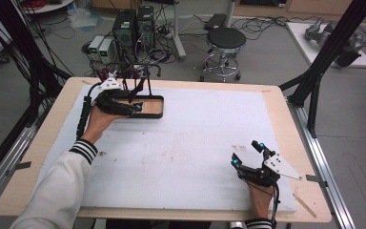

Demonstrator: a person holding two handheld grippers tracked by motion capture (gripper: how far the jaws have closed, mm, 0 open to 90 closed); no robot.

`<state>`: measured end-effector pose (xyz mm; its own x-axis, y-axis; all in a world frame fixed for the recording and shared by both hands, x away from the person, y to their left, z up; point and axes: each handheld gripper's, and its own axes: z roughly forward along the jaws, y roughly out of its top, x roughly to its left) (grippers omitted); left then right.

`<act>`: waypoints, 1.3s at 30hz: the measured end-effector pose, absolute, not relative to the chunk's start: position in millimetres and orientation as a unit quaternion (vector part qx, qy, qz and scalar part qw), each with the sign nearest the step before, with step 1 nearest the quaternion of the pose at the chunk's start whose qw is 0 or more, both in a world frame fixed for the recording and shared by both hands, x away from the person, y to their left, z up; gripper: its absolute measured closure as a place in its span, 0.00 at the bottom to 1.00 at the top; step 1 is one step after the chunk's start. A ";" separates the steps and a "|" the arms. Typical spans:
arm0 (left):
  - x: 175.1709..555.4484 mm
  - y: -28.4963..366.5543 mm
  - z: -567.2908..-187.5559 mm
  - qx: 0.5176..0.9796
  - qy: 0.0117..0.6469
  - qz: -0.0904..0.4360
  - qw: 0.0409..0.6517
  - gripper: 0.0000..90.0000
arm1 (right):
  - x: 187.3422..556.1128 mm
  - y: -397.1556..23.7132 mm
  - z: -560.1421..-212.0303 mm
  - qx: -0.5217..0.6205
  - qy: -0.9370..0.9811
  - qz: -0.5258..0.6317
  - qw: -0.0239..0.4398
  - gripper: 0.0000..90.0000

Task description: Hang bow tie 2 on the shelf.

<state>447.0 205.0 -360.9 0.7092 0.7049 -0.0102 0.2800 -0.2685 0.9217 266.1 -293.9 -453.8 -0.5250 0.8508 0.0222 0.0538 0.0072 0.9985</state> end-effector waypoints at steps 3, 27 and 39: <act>438.0 211.5 -358.8 0.762 0.310 0.212 0.527 0.16 | 266.2 -293.9 -453.8 0.358 0.629 0.606 0.330 0.12; 320.4 291.5 -404.1 0.684 0.272 0.258 0.625 0.16 | 267.1 -292.9 -453.5 0.359 0.632 0.599 0.336 0.12; 282.7 311.3 -430.5 0.659 0.288 0.281 0.636 0.16 | 266.2 -292.3 -453.7 0.360 0.631 0.600 0.335 0.11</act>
<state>282.7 311.3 -430.5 0.6758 0.7371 0.0048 0.0217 -0.0264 0.9994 266.2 -292.3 -453.7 -0.5160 0.8565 0.0096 0.0522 0.0203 0.9984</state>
